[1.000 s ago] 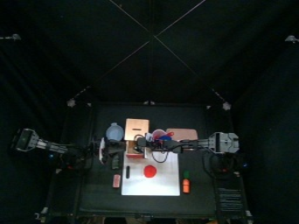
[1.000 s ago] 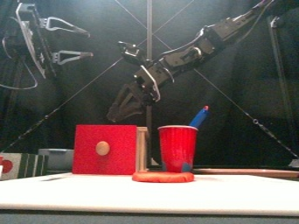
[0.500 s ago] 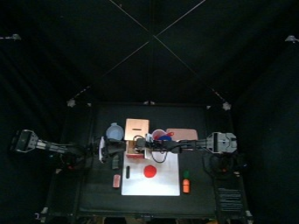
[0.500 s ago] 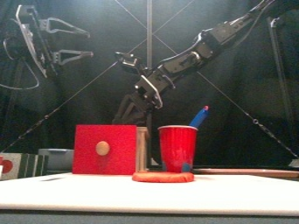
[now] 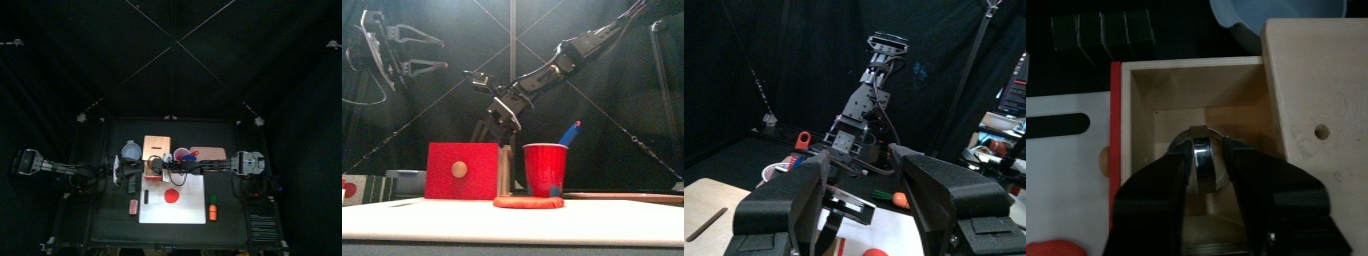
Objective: Get the cutter from the drawer then cut the dough then place the extra dough in the bowl
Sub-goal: Place the cutter on the board
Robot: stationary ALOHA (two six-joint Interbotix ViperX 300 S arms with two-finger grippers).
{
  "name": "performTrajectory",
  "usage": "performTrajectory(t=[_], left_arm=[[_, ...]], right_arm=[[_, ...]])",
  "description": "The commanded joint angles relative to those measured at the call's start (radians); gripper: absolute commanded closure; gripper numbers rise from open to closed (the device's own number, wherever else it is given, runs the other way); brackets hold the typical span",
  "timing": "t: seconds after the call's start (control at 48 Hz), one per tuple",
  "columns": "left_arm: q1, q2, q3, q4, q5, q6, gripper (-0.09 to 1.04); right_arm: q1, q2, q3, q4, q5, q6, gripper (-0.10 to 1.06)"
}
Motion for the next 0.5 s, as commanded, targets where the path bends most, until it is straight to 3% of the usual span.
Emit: performTrajectory(t=[0.021,0.188,0.5], left_arm=[[0.003,0.000,-0.006,-0.003,-0.011,0.002,0.08],[0.003,0.000,0.002,-0.002,-0.008,0.002,0.08],[0.011,0.000,0.006,-0.003,-0.008,0.002,0.08]], right_arm=[[-0.006,-0.021,-0.029,-0.012,0.006,-0.009,0.41],[0.002,-0.040,-0.043,-0.041,0.006,-0.008,0.56],[0.031,-0.235,-0.014,-0.137,0.011,0.000,0.58]])
